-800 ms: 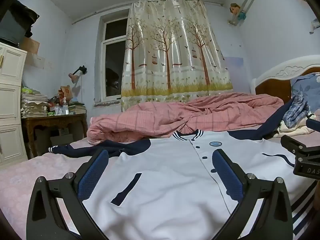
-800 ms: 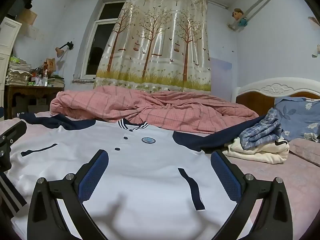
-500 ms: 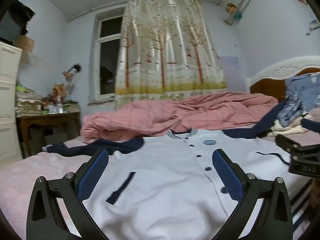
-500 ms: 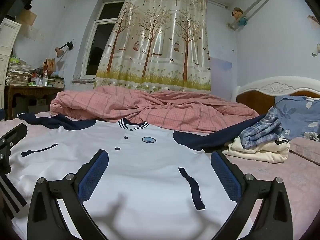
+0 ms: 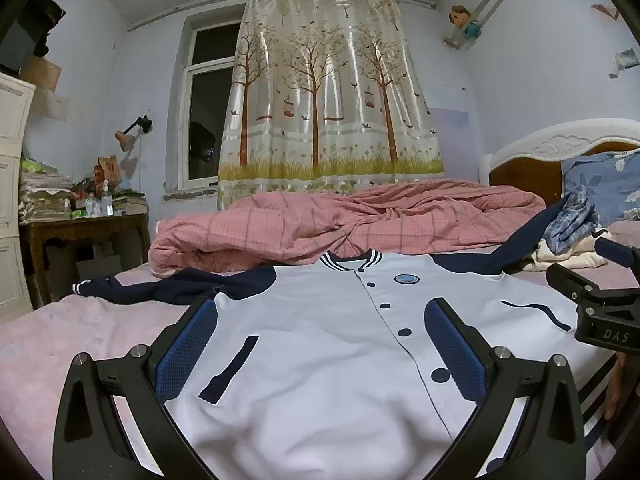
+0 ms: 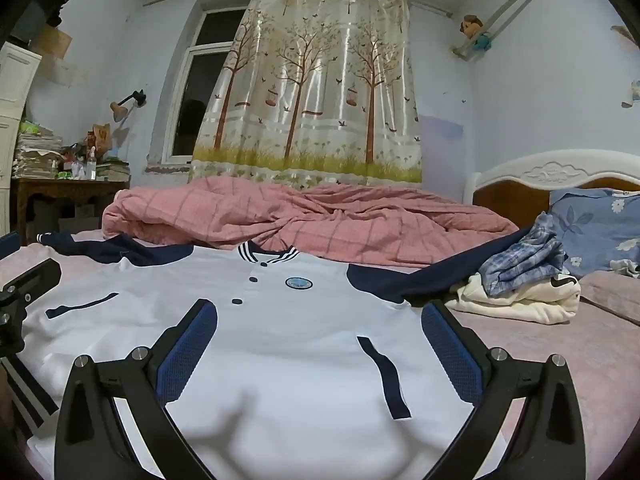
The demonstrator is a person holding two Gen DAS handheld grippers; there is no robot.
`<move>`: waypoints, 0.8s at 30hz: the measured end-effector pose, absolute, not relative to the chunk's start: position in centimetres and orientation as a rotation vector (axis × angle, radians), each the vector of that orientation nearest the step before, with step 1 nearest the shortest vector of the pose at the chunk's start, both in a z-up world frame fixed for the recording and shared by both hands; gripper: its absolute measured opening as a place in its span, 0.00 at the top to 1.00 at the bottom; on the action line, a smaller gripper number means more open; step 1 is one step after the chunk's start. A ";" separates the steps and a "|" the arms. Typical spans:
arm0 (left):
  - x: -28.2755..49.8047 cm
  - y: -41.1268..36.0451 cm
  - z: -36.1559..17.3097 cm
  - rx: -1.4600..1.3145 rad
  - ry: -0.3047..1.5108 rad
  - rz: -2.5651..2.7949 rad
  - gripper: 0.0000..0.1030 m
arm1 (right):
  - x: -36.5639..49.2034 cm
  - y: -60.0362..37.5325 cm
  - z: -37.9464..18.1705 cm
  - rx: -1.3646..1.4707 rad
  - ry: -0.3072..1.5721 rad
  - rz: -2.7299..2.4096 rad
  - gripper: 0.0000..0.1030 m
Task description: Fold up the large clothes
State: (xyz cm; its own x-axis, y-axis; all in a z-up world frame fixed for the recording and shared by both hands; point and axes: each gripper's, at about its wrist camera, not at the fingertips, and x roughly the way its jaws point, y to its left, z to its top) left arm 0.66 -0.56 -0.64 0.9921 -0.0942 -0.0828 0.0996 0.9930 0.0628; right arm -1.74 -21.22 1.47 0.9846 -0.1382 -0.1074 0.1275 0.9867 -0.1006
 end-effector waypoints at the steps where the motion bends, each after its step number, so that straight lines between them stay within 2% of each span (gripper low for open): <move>1: 0.6 -0.5 -0.7 0.066 0.080 -0.098 0.00 | -1.8 -21.2 1.5 -0.094 0.114 -0.134 0.00; 24: 0.7 -0.4 -0.7 0.066 0.084 -0.102 0.00 | -1.8 -21.4 1.6 -0.093 0.121 -0.133 0.00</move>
State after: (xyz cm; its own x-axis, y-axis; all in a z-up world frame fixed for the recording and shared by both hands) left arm 0.70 -0.36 -0.71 0.9913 -0.0984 -0.0875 0.1040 0.9927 0.0617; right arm -1.77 -21.38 1.55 0.9839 -0.1375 -0.1139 0.1262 0.9869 -0.1005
